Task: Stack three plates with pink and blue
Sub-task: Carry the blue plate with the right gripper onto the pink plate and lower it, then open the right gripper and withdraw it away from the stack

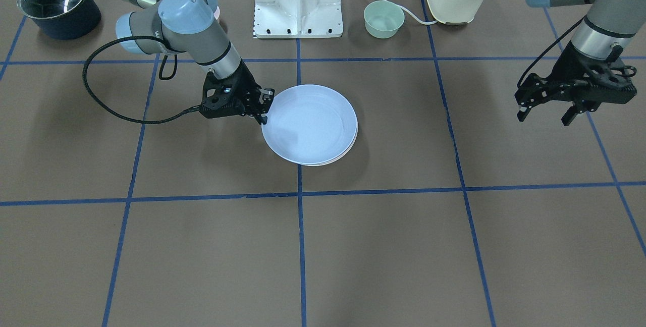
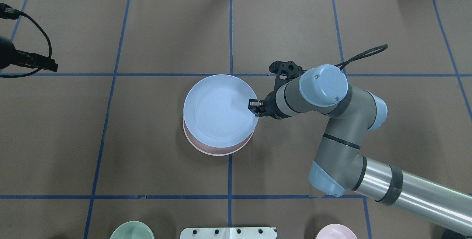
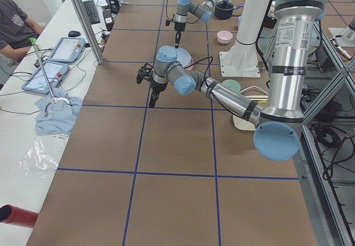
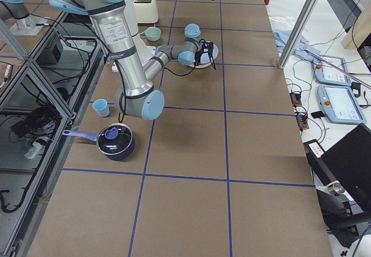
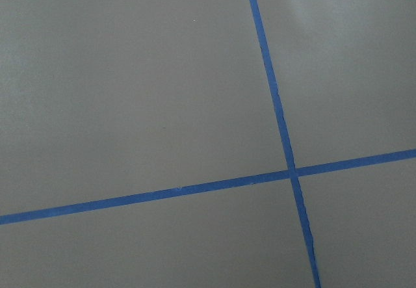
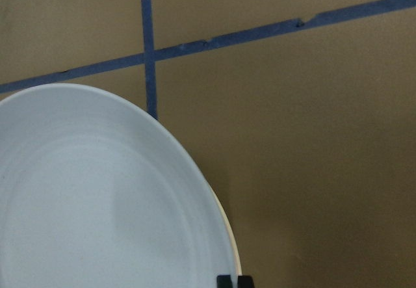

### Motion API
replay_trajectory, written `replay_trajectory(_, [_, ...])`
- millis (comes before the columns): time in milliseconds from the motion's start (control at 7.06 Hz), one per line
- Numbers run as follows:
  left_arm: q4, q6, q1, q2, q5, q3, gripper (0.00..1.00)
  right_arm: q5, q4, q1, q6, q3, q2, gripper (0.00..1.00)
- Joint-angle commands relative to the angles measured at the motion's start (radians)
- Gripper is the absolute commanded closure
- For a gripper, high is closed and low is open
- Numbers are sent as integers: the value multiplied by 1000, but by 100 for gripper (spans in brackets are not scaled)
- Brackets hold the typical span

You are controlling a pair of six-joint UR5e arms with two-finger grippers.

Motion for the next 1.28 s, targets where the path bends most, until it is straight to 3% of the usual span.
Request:
replay_trajectory(0, [-1,0,-1,0,0,2,0,-4,-13,-7,-1,0,21,100])
replay_trajectory(283, [-1,0,-1,2,0,1,0,-4,-13,-8,-1,-3,26,100])
replay_trajectory(425, [-1,0,-1,2,0,1,0,-4,-13,-10,-1,-6,23,77])
replay_trajectory(567, [-1,0,-1,2,0,1,0,-4,-15,-10,-3,1,17,1])
replay_trajectory(850, [-2,0,-1,2,0,3,0,-1,-63,45,-3,14,14,0])
replay_trajectory(1134, [2,123,-75,0,-3,28,0,33,-319,160,-125,113,3,0])
